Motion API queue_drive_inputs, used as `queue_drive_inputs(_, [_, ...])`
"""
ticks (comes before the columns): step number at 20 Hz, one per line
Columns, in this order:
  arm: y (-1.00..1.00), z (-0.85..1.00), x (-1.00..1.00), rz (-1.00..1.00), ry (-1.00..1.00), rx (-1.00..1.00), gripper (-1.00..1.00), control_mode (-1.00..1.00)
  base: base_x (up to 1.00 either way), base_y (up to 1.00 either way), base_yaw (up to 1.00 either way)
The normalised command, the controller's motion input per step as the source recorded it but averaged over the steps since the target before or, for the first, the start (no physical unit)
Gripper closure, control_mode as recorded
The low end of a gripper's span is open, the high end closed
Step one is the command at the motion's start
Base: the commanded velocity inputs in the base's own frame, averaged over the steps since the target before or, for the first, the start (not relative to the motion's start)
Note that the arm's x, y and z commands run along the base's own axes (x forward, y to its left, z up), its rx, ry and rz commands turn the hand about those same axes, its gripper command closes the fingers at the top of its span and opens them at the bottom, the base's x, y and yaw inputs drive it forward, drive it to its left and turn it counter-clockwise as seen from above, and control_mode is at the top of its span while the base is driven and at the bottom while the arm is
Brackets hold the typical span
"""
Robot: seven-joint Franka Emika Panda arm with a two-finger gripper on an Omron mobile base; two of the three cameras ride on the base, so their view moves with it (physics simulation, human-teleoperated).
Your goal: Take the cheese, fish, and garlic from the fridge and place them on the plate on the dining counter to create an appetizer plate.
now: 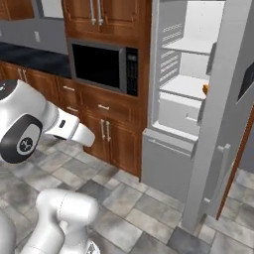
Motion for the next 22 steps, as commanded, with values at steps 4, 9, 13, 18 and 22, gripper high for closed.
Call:
queue_drive_inputs(4, [0.00,0.00,0.00,0.00,0.00,0.00,-1.00,1.00,0.86,-0.17,-0.33])
queue_drive_inputs(9, [0.00,0.00,0.00,0.00,0.00,0.00,-1.00,1.00,0.41,-0.02,-0.36])
queue_drive_inputs(13, [0.00,0.00,0.00,0.00,0.00,0.00,-1.00,1.00,0.02,0.03,-0.39])
queue_drive_inputs(18, [0.00,0.00,0.00,0.00,0.00,0.00,-1.00,1.00,0.55,0.39,-0.34])
queue_drive_inputs(22, [0.00,0.00,0.00,0.00,0.00,0.00,-1.00,1.00,0.97,0.38,-0.24])
